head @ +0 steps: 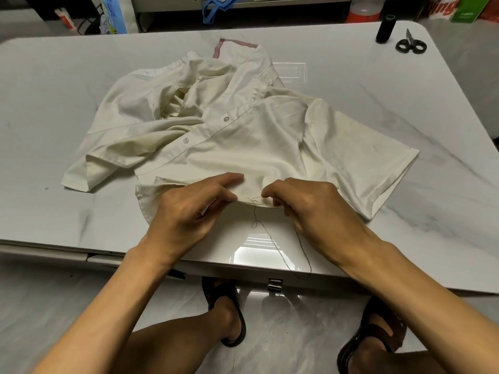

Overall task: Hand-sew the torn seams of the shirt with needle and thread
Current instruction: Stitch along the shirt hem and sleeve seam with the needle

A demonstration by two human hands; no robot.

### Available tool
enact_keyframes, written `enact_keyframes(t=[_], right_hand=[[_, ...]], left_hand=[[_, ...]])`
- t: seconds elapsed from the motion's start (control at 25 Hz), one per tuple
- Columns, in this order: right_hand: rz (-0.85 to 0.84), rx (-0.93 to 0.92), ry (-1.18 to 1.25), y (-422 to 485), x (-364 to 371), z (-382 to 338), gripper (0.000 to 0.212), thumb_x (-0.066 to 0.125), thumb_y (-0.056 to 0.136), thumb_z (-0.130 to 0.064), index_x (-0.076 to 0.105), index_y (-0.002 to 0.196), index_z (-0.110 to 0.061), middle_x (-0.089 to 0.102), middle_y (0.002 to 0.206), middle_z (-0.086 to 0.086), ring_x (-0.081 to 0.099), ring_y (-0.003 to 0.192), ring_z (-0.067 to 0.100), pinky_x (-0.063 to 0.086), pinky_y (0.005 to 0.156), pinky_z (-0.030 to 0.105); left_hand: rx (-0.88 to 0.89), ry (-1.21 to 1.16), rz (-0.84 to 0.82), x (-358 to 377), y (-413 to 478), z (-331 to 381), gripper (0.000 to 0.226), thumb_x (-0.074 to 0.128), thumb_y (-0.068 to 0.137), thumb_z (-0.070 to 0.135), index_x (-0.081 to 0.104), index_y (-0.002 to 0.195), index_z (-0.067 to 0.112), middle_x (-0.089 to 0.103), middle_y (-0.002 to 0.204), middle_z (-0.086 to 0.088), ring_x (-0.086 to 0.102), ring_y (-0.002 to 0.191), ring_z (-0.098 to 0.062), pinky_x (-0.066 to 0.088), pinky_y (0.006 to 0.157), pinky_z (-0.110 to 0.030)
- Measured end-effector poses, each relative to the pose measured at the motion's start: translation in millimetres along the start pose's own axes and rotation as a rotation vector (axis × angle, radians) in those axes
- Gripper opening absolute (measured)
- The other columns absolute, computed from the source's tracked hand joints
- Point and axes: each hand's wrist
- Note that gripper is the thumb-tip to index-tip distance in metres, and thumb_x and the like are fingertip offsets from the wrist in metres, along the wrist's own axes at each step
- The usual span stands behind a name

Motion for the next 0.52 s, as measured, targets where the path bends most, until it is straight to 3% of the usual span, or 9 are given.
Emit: enact_keyframes(t=[0.52], right_hand=[[-0.065, 0.031, -0.007, 4.0, 4.8, -0.3, 0.041, 0.067, 0.078, 0.011, 0.067, 0.107, -0.017, 0.066, 0.080, -0.001, 0.064, 0.068, 0.022, 0.051, 0.054, 0.037]], left_hand=[[-0.012, -0.018, -0.061, -0.9, 0.6, -0.9, 0.006, 0.075, 0.085, -0.003, 0.075, 0.091, 0.001, 0.073, 0.113, -0.002, 0.069, 0.103, -0.008, 0.055, 0.084, -0.018]])
Point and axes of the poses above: each hand's wrist, its own y-axis towards the middle knuckle, its own x-axis out of the palm, z = x × y
